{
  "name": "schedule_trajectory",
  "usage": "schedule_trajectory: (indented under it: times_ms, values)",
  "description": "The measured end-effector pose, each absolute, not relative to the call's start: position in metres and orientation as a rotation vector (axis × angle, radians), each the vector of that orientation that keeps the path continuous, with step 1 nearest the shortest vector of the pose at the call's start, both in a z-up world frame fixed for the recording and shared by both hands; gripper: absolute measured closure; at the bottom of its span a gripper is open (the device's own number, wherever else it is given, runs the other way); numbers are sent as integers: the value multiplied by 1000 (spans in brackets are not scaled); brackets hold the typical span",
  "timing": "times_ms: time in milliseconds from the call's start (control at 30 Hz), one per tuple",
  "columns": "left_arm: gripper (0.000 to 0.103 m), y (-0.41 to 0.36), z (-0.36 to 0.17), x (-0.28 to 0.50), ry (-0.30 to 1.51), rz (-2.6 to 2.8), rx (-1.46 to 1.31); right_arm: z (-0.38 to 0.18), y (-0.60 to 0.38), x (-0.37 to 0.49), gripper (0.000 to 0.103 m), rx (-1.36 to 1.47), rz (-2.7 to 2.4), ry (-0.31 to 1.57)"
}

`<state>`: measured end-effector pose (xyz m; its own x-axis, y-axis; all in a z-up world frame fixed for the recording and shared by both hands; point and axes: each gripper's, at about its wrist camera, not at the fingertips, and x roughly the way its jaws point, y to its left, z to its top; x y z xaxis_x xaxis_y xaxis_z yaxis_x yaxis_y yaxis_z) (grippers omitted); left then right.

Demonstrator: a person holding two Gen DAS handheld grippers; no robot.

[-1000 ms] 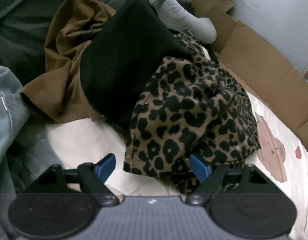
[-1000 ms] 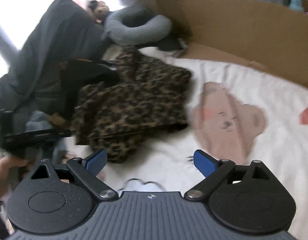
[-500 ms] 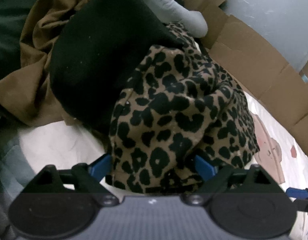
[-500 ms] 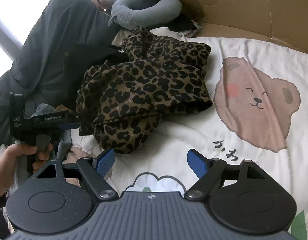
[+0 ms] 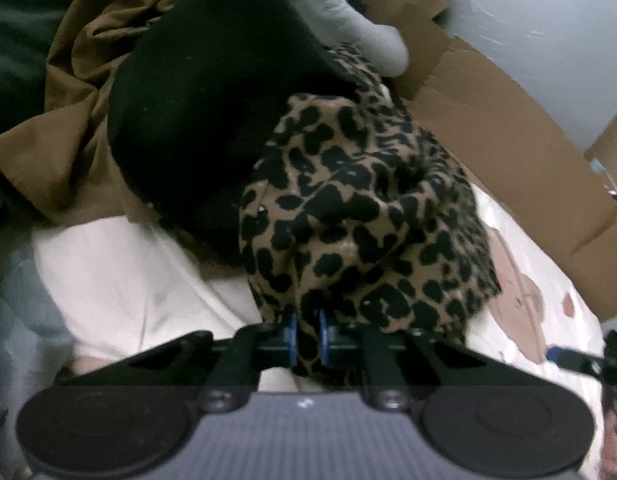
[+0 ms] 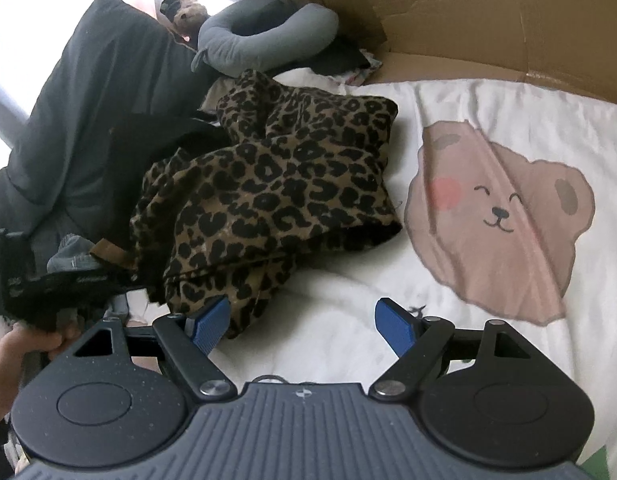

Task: Fold clothes
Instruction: 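Grasp the leopard-print skirt with the left gripper while the right gripper grasps it too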

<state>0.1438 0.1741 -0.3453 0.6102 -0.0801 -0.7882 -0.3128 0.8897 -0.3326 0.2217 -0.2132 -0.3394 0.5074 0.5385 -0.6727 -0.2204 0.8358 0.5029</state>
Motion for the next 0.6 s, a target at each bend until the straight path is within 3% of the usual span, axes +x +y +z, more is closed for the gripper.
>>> schedule_trajectory:
  times_ms: [133,600]
  values:
    - [100,159,-340,129,941,87,-460,-339,-216,226,21,379,456,933]
    - [101,131,-352,53,1108,31,-506,-342,-231,239,21,340,420,919]
